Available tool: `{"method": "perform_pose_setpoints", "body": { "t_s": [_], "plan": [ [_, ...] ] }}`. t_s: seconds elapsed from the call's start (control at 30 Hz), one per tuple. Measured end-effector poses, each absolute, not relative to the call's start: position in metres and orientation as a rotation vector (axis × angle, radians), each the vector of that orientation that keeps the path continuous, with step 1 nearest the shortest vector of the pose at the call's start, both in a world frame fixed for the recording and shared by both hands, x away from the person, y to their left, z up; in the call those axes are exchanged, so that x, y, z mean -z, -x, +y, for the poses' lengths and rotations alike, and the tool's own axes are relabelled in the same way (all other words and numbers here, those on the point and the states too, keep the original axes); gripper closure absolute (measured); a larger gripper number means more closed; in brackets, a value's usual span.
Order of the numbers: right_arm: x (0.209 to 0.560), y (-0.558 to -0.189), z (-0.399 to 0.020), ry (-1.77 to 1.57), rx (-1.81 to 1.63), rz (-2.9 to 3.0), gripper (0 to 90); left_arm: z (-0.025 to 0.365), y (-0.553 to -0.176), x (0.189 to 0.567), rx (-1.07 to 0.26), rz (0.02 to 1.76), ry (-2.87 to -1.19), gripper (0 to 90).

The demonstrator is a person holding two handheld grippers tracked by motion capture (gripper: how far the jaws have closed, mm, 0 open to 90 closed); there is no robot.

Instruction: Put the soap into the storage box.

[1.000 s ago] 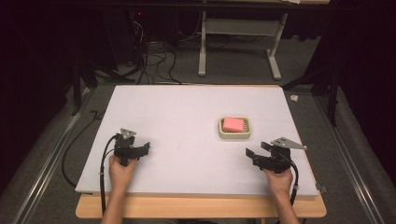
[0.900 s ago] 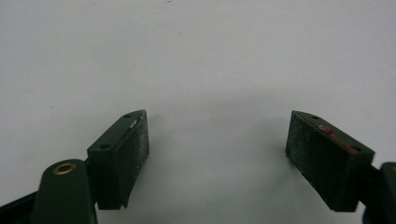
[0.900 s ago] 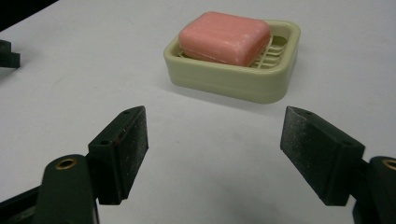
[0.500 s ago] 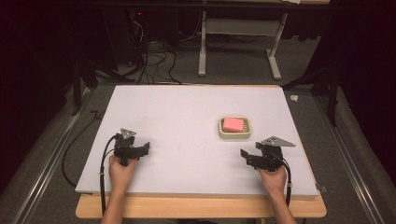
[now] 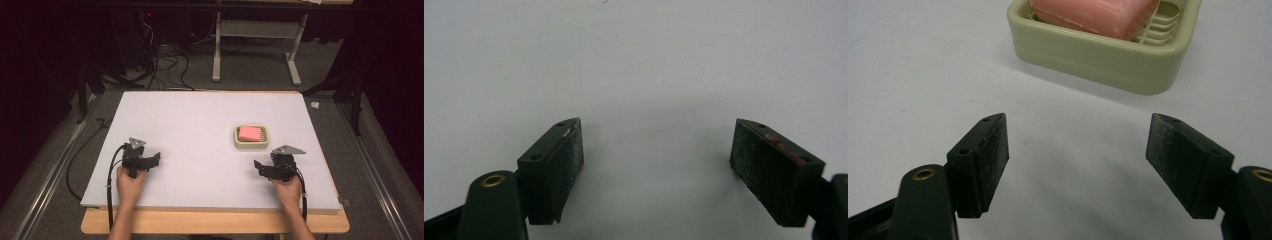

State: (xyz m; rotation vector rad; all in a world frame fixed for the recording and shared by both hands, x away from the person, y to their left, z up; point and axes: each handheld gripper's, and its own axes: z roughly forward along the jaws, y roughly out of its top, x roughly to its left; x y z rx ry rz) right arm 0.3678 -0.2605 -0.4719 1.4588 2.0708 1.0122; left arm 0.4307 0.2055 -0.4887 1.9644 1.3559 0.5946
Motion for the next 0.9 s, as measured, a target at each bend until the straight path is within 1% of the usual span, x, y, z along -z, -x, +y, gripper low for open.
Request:
{"method": "perform_pose_setpoints", "body": {
  "t_s": [0.43,0.67,0.9],
  "plan": [
    [0.481,-0.375,-0.252,-1.45,-0.935,2.108,24.9,0.205,-0.431,0.489,-0.595,1.356,-1.964,22.0],
    [0.483,-0.375,-0.248,-1.422,-0.885,2.127,21.7,0.205,-0.431,0.489,-0.597,1.355,-1.963,22.0],
    [0.483,-0.375,-0.247,-1.406,-0.877,2.13,21.2,0.205,-0.431,0.489,-0.598,1.355,-1.963,22.0]
  ]
}}
